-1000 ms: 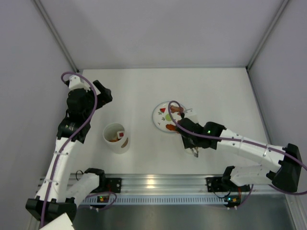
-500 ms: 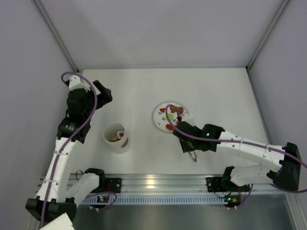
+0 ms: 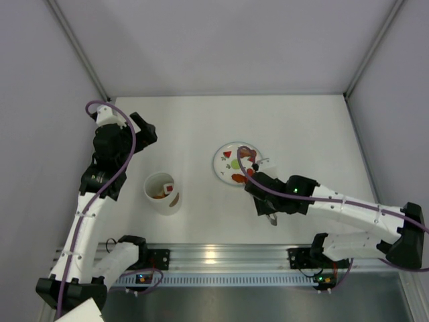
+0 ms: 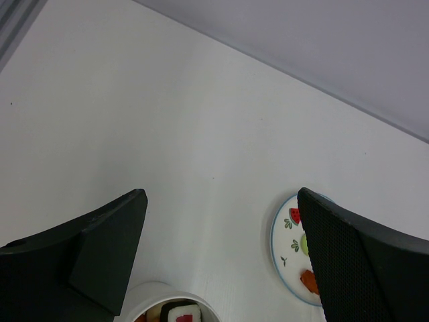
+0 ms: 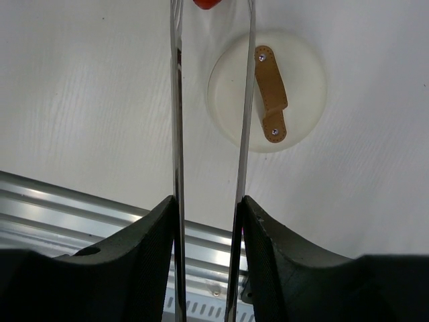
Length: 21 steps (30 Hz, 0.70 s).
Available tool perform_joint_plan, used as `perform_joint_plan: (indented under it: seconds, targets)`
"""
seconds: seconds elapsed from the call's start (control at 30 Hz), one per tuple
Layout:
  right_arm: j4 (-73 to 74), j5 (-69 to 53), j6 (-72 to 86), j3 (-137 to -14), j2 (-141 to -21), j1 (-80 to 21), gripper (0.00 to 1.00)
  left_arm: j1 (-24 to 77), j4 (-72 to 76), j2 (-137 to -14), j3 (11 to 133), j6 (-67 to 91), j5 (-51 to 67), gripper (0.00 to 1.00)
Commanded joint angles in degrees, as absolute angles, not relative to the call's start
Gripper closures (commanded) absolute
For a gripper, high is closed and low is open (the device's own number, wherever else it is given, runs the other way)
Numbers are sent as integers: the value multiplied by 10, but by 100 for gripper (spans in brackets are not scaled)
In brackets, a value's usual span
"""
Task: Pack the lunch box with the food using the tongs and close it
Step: Pick up the fake food from the plate.
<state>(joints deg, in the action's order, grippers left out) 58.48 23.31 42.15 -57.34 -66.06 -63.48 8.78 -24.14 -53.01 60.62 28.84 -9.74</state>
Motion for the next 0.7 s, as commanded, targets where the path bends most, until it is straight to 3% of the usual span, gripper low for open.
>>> perform_joint_plan:
  seconds: [0.0, 0.67]
  targets:
    - [606, 246, 438, -566, -642, -645, 57, 83, -229, -522, 603, 289, -89, 1]
    - [576, 276, 431, -582, -676, -630, 63, 83, -229, -521, 602, 289, -91, 1]
